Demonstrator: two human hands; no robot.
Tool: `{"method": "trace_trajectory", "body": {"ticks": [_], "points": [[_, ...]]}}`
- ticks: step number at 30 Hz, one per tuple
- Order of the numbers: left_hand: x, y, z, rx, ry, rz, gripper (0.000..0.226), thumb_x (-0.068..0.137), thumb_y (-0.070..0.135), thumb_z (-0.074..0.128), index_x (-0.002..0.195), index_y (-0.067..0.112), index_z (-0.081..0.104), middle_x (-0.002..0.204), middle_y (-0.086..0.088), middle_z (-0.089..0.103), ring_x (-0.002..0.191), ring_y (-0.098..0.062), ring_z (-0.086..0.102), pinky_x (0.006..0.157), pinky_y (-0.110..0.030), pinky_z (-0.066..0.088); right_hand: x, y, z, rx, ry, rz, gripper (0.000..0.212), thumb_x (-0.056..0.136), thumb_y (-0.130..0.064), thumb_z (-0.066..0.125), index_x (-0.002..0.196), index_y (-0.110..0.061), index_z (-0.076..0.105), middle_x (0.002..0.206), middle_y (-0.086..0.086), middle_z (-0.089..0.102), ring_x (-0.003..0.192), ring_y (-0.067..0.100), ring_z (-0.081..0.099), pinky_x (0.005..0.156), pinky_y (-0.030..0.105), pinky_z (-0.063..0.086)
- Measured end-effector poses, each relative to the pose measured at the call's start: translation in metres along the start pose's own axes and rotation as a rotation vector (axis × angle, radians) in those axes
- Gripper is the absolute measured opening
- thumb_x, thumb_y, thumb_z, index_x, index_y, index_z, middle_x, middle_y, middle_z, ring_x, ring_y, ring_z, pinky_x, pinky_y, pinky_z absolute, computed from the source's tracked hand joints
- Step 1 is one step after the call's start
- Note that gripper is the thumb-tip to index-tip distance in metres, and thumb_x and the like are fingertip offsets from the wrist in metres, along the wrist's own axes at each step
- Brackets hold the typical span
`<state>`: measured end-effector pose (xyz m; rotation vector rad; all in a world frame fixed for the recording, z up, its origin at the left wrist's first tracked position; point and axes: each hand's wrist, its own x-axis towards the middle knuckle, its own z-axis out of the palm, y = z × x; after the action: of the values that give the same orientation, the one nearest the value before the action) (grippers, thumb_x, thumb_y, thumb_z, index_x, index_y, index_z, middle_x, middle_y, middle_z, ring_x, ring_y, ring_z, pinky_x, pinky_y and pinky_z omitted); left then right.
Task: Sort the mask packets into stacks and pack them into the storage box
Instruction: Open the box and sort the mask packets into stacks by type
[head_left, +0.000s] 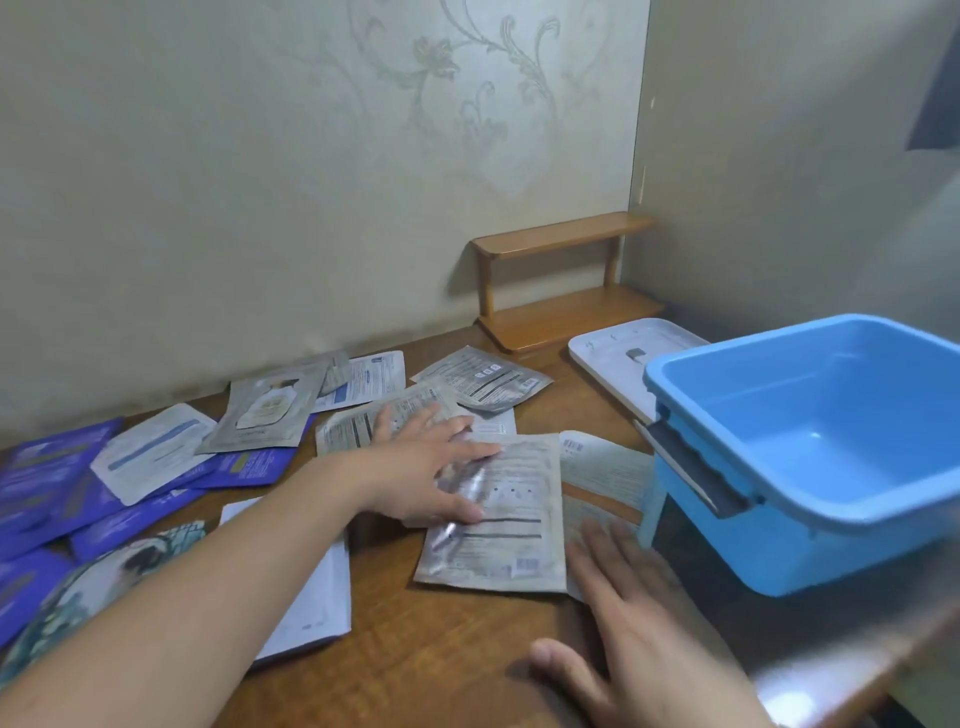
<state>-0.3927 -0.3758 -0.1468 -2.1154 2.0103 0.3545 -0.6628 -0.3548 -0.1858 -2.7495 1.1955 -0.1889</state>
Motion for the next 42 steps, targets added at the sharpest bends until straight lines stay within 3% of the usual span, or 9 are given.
{"method": "trace_trajectory", "body": {"ticks": [2,6,10,13,20,31,36,39,42], "points": [[0.0,-0.002,0.0,0.032,0.018,-0.055,0.077,0.083,0.076,0.045,0.146,0.058,0.005,0.162,0.014,-0.009,0.146,-0.018,-0.026,0.109,-0.063,-0.022,-0.018,0.006,0.005,0.036,0.006,-0.032,0.084,0.085,-0.081,0.013,0.121,-0.021,0.059,0.127,0.0,0.064,0.125,0.019,0.055,0.103,0.024,0.033],[-0.008,0.017,-0.003,0.09,0.141,-0.109,0.07,0.092,0.062,0.045,0.151,0.044,0.012,0.164,0.008,-0.006,0.149,-0.021,-0.014,0.115,-0.063,-0.01,-0.045,0.027,0.032,-0.014,0.184,-0.261,0.054,0.098,-0.058,0.015,0.129,-0.029,0.049,0.158,-0.005,0.025,0.148,0.009,0.003,0.108,0.034,0.013],[-0.042,0.054,0.007,0.275,0.344,0.265,0.056,0.099,0.041,0.044,0.151,0.037,0.023,0.163,0.006,0.013,0.149,-0.017,0.009,0.12,-0.048,0.008,-0.054,0.04,0.046,-0.206,0.438,-0.487,0.044,0.104,-0.038,0.02,0.138,-0.028,0.046,0.148,0.0,0.044,0.142,0.017,0.024,0.107,0.044,0.02],[-0.08,0.074,0.028,0.314,0.219,0.52,0.06,0.098,0.026,0.048,0.151,0.037,0.022,0.162,0.01,0.015,0.149,-0.013,0.01,0.121,-0.045,0.007,-0.071,0.043,0.051,-0.23,0.495,-0.61,0.043,0.096,-0.041,0.044,0.136,-0.027,0.048,0.143,0.0,0.05,0.136,0.019,0.038,0.1,0.044,0.034],[-0.14,0.079,0.062,0.288,0.162,0.438,0.079,0.093,0.016,0.054,0.153,0.042,0.009,0.163,0.014,-0.002,0.147,-0.007,-0.018,0.12,-0.044,-0.009,-0.094,0.034,0.023,0.121,0.521,-0.786,0.028,0.096,-0.04,0.052,0.115,-0.027,0.07,0.13,-0.014,0.061,0.123,0.005,0.055,0.094,0.031,0.045],[-0.188,0.07,0.086,-0.492,0.255,0.088,0.072,0.091,0.04,0.064,0.147,0.053,0.02,0.155,0.022,0.027,0.139,-0.001,0.03,0.115,-0.031,0.031,-0.034,-0.017,-0.007,0.511,0.677,-0.781,0.018,0.081,-0.007,0.074,0.099,-0.013,0.076,0.1,-0.005,0.074,0.092,0.007,0.07,0.069,0.036,0.054],[-0.194,0.081,0.086,-0.671,0.492,0.025,0.029,0.096,0.04,0.054,0.125,0.04,0.061,0.122,0.02,0.064,0.11,0.002,0.057,0.094,-0.027,0.048,-0.035,-0.028,-0.028,0.536,0.661,-0.799,0.021,0.078,-0.007,0.076,0.097,-0.015,0.076,0.096,-0.011,0.073,0.081,0.003,0.069,0.066,0.025,0.056],[-0.205,0.087,0.081,-1.13,0.745,-0.083,0.013,0.096,0.023,0.059,0.092,0.027,0.07,0.085,0.021,0.073,0.086,0.002,0.067,0.076,-0.019,0.051,-0.014,-0.06,-0.072,0.854,0.512,-0.587,0.02,0.08,-0.005,0.074,0.095,-0.019,0.074,0.087,-0.014,0.073,0.074,0.0,0.068,0.062,0.016,0.053],[-0.22,0.079,0.078,-1.526,0.796,-0.049,0.023,0.092,0.007,0.062,0.113,0.017,0.063,0.098,-0.007,0.076,0.096,-0.024,0.071,0.082,-0.034,0.056,0.033,-0.095,-0.098,1.111,0.22,-0.387,0.019,0.079,-0.003,0.075,0.088,-0.02,0.075,0.085,0.003,0.076,0.072,0.012,0.068,0.069,0.036,0.06]]}}
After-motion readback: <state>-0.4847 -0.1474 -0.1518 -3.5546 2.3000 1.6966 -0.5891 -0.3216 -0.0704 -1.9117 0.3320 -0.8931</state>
